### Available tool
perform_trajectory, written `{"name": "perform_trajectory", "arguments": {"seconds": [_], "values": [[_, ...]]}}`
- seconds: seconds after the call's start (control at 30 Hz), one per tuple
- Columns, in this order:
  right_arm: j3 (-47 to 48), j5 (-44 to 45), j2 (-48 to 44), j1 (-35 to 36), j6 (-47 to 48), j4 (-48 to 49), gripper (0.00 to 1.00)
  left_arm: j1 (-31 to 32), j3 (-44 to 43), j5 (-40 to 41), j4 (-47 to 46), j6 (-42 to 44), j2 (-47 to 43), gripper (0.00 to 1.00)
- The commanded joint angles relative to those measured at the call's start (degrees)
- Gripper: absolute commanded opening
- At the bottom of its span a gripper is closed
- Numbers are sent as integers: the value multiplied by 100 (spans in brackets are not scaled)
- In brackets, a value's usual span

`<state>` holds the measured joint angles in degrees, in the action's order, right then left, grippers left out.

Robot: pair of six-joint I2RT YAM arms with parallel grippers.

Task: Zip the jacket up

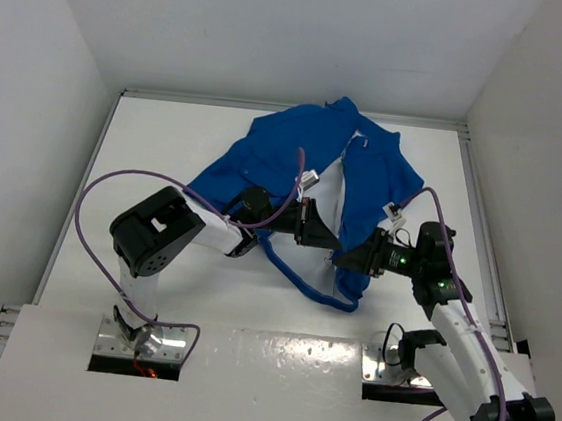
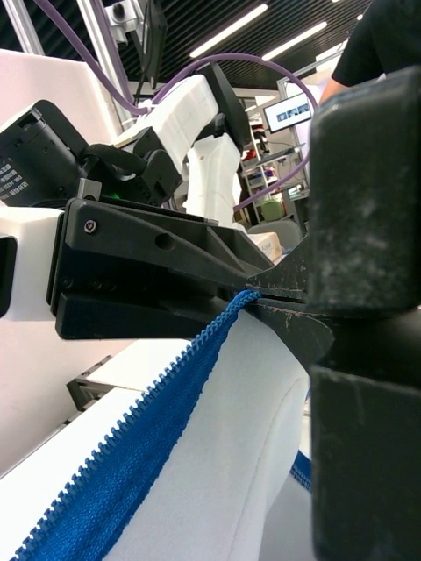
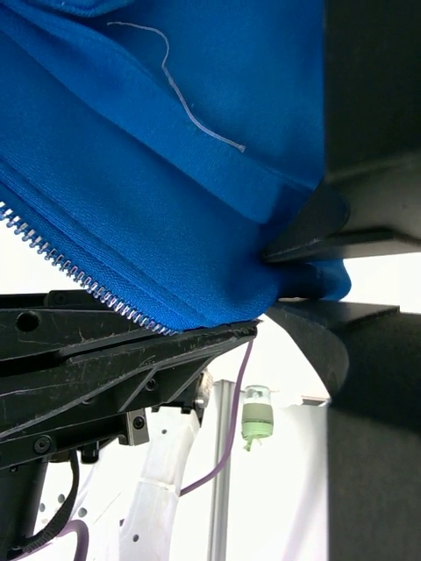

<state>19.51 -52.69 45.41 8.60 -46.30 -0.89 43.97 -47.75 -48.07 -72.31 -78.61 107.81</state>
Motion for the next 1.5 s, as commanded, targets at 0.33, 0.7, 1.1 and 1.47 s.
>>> {"name": "perform_trajectory", "arguments": {"seconds": [0.33,0.7,1.1,1.47], "values": [[220,346,-14,-201,139,220,0,68,37,35,-635,-5,-49,0],[563,109,-243,-218,1755,-1438,0,-818,-1287,1035,6178,4257,-1200,39],[720,1083,-138,-104,3109,-2758,0,-1276,-1572,4007,9903,7395,-1632,34],[792,1050,-67,-95,3005,-2698,0,-1276,-1746,3938,10026,7228,-692,39]]}}
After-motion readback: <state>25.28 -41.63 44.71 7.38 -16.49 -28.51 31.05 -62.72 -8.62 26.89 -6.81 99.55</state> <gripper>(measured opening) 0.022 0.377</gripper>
